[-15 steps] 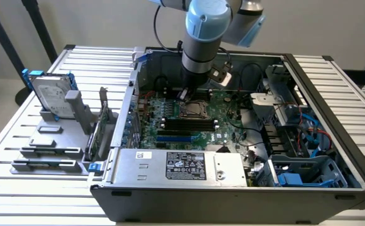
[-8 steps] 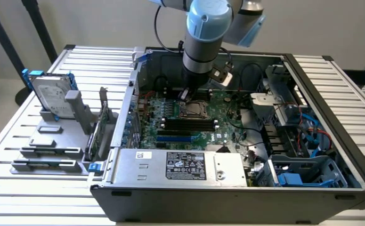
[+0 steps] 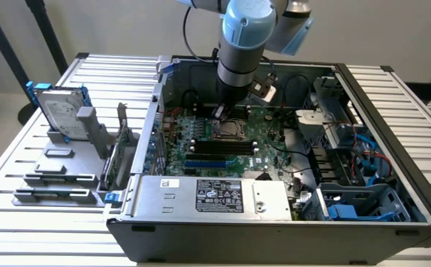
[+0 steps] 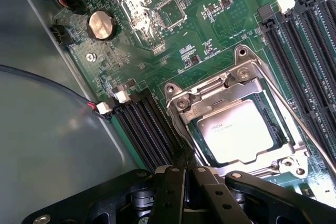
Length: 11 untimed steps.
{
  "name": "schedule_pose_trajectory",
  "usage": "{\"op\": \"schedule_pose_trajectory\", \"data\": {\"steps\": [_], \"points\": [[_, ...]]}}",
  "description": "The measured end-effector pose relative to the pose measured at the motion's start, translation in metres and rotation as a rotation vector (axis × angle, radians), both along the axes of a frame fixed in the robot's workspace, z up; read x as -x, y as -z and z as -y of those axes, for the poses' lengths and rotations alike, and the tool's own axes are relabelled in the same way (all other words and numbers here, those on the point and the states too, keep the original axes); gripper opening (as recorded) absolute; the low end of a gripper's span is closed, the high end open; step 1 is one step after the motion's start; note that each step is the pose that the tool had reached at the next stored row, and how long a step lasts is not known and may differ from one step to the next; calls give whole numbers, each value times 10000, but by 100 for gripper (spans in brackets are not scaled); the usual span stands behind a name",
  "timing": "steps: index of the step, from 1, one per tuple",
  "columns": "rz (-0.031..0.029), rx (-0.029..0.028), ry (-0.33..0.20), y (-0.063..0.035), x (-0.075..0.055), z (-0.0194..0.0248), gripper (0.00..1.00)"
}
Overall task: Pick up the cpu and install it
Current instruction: 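Install the first cpu locking lever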
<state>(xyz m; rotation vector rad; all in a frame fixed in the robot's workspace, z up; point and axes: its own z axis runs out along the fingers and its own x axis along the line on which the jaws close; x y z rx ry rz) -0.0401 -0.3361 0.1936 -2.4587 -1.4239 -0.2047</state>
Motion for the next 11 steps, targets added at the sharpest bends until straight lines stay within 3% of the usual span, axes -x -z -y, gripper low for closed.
{"op": "schedule_pose_trajectory", "data": {"steps": [11], "points": [[0,2,0,1,-56,1,11]]}}
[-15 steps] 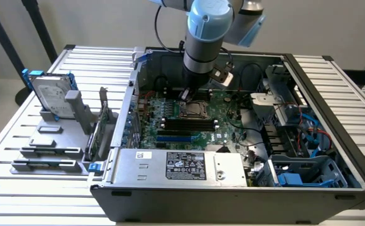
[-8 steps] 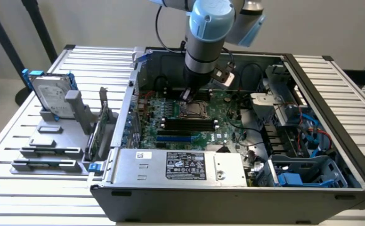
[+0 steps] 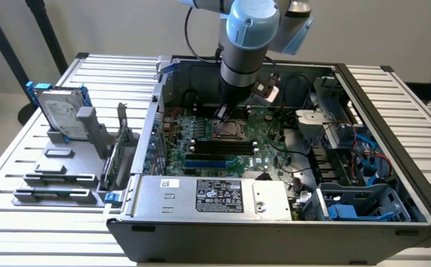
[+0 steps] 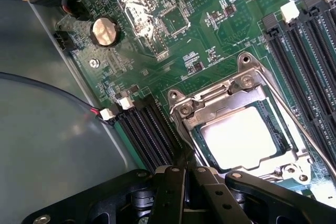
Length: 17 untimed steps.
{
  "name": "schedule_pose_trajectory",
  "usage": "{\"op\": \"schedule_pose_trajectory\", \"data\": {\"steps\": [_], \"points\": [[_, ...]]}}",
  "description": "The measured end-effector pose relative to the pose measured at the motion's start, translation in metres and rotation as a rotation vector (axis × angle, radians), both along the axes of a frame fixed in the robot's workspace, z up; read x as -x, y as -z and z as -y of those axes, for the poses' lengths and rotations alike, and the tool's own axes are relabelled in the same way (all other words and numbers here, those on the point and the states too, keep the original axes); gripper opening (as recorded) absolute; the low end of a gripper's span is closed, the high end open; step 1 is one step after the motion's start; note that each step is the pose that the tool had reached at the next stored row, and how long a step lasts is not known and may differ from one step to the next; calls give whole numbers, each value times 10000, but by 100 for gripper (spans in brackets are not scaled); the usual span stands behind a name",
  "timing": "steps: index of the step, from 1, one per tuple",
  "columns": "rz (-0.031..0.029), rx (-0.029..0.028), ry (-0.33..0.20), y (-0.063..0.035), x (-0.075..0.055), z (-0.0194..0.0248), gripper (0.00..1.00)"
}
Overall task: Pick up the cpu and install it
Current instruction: 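Install the first cpu locking lever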
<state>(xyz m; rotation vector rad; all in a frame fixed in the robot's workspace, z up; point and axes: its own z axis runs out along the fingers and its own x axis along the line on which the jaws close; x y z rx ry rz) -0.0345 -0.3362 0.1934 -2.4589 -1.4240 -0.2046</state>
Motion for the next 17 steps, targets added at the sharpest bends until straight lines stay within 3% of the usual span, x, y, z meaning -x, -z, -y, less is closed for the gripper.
{"op": "schedule_pose_trajectory", "data": {"steps": [17], "points": [[3,-3,-1,4,-105,15,11]]}}
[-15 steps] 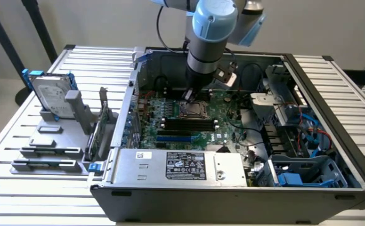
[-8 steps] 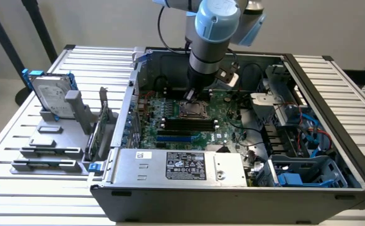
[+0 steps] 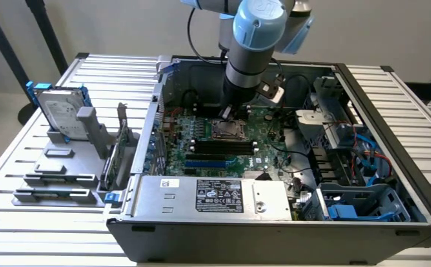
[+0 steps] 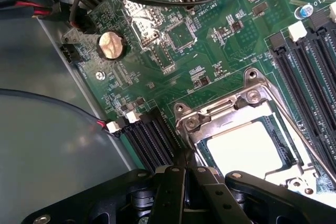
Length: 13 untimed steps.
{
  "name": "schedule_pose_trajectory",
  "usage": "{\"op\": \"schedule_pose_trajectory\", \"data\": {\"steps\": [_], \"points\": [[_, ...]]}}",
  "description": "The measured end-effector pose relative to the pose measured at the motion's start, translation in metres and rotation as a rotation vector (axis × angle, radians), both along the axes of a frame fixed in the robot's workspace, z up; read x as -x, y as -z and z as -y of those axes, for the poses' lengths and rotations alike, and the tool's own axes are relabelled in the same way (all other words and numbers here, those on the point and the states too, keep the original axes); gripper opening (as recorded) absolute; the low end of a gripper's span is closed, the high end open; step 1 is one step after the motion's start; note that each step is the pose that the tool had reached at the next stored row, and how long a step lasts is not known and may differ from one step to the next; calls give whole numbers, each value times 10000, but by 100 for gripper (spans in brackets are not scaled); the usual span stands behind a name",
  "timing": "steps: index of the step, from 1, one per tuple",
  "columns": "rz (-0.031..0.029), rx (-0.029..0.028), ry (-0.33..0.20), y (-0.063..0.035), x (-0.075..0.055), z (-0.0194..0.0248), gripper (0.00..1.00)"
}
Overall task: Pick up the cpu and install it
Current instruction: 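Install the first cpu locking lever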
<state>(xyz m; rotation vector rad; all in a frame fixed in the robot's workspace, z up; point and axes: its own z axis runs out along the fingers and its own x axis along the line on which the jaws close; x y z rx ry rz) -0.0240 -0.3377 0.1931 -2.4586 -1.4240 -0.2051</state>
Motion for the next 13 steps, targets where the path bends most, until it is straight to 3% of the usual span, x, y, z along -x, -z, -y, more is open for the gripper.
{"op": "schedule_pose_trajectory", "data": {"steps": [13], "points": [[-2,2,1,0,-21,28,11]]}}
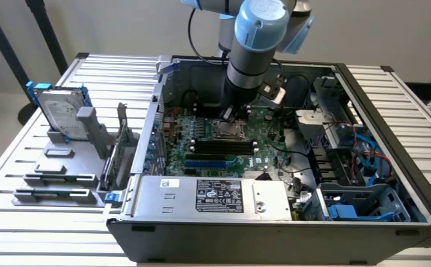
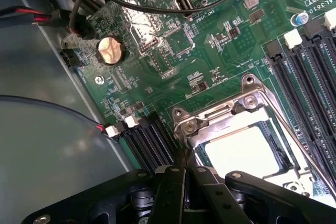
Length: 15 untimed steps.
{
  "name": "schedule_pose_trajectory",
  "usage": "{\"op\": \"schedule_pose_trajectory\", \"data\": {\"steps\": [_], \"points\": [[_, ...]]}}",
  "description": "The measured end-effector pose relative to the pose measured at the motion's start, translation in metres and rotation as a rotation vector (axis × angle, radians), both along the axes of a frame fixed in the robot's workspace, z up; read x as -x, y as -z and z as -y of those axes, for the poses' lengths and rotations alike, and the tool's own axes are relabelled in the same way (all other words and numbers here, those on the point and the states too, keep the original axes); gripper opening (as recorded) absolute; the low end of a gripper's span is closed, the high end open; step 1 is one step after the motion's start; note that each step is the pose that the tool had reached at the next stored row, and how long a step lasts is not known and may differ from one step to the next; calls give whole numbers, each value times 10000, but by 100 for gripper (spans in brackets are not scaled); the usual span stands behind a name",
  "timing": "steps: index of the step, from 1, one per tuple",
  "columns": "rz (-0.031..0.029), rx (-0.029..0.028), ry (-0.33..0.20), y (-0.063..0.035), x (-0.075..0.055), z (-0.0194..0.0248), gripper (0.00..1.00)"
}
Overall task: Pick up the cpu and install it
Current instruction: 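Install the first cpu locking lever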
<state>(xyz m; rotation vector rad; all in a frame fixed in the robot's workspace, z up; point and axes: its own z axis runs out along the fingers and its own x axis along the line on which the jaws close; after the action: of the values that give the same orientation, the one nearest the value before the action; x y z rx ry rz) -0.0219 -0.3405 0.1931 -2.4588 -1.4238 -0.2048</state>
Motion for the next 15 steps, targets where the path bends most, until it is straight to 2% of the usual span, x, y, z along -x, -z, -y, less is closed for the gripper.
{"op": "schedule_pose_trajectory", "data": {"steps": [2,9,11,15], "points": [[-1,-31,1,1,0,4,11],[0,-221,24,7,0,8,11],[-1,-253,40,6,0,9,11],[-9,-278,122,-1,-2,21,11]]}}
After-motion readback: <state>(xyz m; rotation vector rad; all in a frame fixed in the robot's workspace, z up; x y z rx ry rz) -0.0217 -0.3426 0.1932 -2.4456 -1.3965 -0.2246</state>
